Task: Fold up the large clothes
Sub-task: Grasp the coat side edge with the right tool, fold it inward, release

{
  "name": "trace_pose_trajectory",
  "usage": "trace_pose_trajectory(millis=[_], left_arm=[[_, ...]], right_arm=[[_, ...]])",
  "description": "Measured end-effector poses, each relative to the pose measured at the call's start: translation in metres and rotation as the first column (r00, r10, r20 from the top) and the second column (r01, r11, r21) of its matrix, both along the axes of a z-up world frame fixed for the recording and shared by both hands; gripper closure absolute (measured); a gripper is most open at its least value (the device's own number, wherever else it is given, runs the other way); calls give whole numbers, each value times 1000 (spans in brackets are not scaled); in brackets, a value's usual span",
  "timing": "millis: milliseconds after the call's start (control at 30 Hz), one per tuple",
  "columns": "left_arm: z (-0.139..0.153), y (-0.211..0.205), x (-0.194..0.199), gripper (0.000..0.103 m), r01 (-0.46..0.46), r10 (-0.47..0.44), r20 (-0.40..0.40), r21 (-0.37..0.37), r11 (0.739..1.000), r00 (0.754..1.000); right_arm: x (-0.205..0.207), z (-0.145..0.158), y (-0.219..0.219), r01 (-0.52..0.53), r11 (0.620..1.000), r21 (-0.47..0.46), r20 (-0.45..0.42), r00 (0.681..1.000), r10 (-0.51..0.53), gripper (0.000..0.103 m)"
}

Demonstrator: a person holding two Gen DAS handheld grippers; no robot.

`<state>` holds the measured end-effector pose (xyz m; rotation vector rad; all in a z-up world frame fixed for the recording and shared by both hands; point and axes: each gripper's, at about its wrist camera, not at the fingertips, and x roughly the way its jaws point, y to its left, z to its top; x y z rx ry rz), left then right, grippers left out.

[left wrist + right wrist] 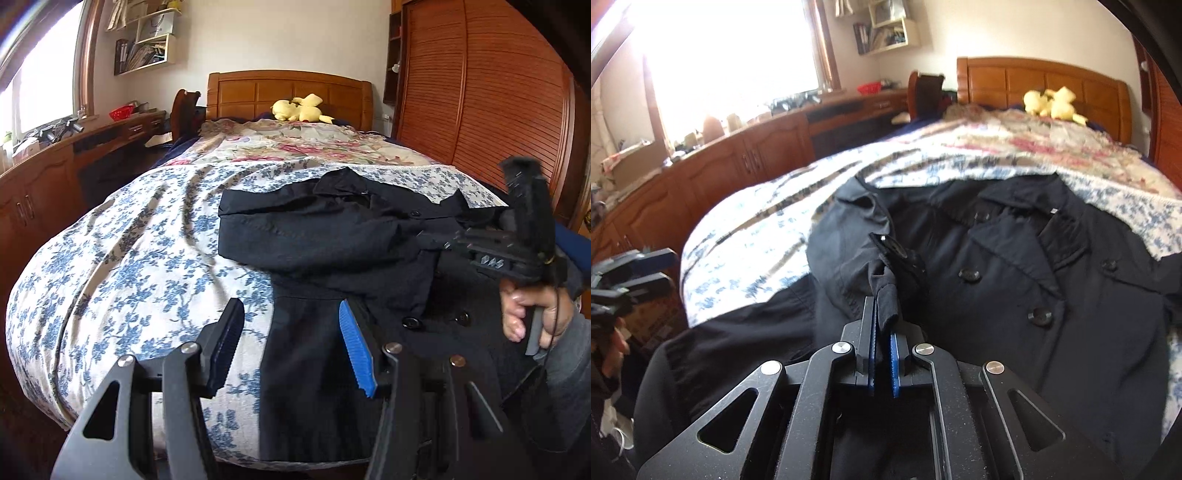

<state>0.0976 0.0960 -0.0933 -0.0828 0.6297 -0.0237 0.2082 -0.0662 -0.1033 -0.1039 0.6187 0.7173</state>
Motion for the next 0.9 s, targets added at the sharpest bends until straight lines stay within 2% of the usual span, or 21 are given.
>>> trace_pose_trajectory(millis=[300,467,700,900], left_arm=[[3,-24,8,50,42,-42,3,4,999,999],[5,-38,14,50,64,-64,11,4,998,998],[-2,-63,29,50,106,-106,6,11,994,994],[-9,-79,37,50,140,-140,-11,10,990,990]], right_arm=[[-29,29,-54,63,998,29,74,995,-65,100],[-38,33,-95,153,988,36,78,985,-155,100],[-56,27,-141,263,965,-12,78,962,-261,100],[-70,32,-161,314,949,-20,114,944,-309,100]])
